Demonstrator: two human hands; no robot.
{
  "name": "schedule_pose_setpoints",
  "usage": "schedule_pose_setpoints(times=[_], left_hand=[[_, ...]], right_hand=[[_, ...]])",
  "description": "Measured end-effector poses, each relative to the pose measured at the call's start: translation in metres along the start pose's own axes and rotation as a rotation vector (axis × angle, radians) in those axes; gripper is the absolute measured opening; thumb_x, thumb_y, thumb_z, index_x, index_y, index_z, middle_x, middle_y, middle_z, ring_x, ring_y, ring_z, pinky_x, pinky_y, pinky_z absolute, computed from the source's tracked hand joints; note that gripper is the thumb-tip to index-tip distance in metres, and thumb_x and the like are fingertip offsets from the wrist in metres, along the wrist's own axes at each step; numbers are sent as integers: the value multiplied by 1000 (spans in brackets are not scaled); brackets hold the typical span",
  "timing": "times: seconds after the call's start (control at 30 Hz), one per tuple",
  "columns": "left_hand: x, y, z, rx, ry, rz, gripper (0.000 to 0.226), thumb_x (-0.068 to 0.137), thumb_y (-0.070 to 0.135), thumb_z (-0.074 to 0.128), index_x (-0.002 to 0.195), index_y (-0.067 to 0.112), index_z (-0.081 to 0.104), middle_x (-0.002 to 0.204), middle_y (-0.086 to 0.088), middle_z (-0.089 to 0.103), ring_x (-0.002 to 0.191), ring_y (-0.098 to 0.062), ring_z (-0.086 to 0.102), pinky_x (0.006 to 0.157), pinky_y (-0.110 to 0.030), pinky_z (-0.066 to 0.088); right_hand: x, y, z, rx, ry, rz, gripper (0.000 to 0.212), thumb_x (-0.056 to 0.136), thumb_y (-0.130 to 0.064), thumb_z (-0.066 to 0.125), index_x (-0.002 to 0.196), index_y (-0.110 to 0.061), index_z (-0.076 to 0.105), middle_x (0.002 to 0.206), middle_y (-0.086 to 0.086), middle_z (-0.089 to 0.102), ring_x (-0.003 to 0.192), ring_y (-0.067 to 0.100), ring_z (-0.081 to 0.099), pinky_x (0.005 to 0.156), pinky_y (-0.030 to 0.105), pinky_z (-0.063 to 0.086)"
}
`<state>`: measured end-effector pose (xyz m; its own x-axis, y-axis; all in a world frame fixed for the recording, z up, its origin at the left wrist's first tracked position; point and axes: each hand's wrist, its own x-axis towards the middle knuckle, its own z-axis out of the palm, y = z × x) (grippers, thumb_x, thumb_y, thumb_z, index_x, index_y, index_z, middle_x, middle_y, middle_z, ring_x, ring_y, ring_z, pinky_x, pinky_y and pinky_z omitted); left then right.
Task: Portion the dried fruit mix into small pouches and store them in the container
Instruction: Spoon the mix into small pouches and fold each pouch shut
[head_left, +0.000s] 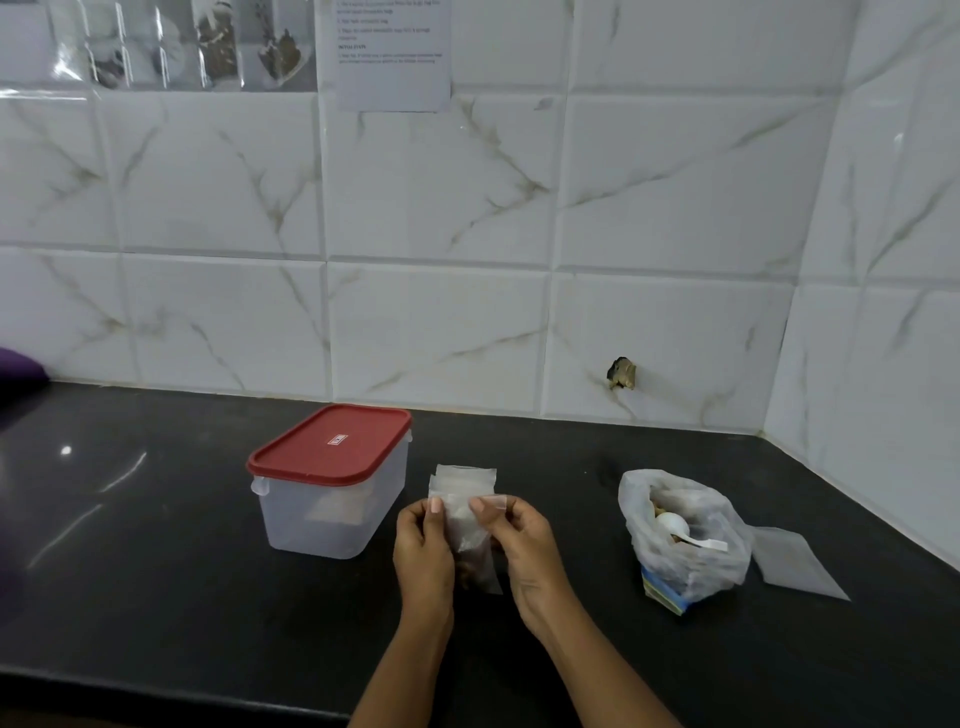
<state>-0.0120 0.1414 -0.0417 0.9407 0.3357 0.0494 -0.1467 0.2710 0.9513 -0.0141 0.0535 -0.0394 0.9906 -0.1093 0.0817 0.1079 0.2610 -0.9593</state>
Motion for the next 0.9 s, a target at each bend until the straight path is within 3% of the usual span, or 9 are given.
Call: schedule_pose_setpoints(times=[0.07, 0.23, 0.37, 0.47, 0.57, 0.7, 0.9], left_hand=[[-2, -1, 0, 30, 5, 58, 14, 97, 26, 46, 100, 16, 55, 94, 0, 57, 87, -14, 58, 73, -34, 52], [-3, -8, -3, 216, 40, 194, 17, 97, 31, 41, 98, 18, 52, 98, -3, 59, 90, -16, 59, 77, -36, 53], [-2, -11, -1, 333, 92, 205, 9, 97, 29, 44, 100, 21, 48, 100, 1, 58, 93, -15, 59, 77, -32, 52], [3, -10, 0, 345, 160, 179, 4, 96, 21, 46, 99, 20, 49, 100, 1, 57, 95, -16, 58, 79, -31, 49], [10, -9, 0, 375, 232, 178, 7, 96, 18, 46, 100, 17, 52, 103, -1, 56, 100, -18, 56, 85, -34, 49], [13, -11, 2, 541, 267, 242, 19, 95, 18, 48, 110, 8, 54, 115, -7, 51, 115, -23, 47, 95, -36, 41], [24, -10, 1, 563, 130, 131, 20, 97, 26, 45, 113, 15, 50, 112, -5, 59, 97, -17, 57, 79, -31, 47]], right_hand=[[-1, -2, 1, -21, 9, -4, 15, 86, -13, 63, 98, -6, 63, 96, 9, 69, 86, 20, 67, 71, 33, 58], [6, -3, 3, -83, 81, 17, 7, 88, -9, 60, 92, -6, 64, 95, 9, 68, 88, 20, 65, 78, 39, 57], [12, 4, 9, -105, 139, 3, 7, 87, -12, 62, 92, -10, 66, 91, 5, 68, 88, 19, 64, 79, 39, 57], [15, 12, 11, -265, 147, -110, 3, 87, -21, 62, 90, -20, 62, 98, 1, 66, 94, 17, 63, 84, 34, 55], [17, 18, 10, -496, 179, -229, 19, 90, -28, 58, 107, -21, 54, 109, -1, 56, 97, 10, 56, 82, 22, 50], [20, 25, 9, -784, 146, -215, 46, 93, -34, 50, 135, -17, 40, 131, 3, 39, 121, 18, 44, 101, 30, 42], [29, 27, 10, -863, 73, -136, 54, 97, -36, 42, 145, -17, 28, 143, 6, 37, 134, 22, 33, 111, 35, 33]])
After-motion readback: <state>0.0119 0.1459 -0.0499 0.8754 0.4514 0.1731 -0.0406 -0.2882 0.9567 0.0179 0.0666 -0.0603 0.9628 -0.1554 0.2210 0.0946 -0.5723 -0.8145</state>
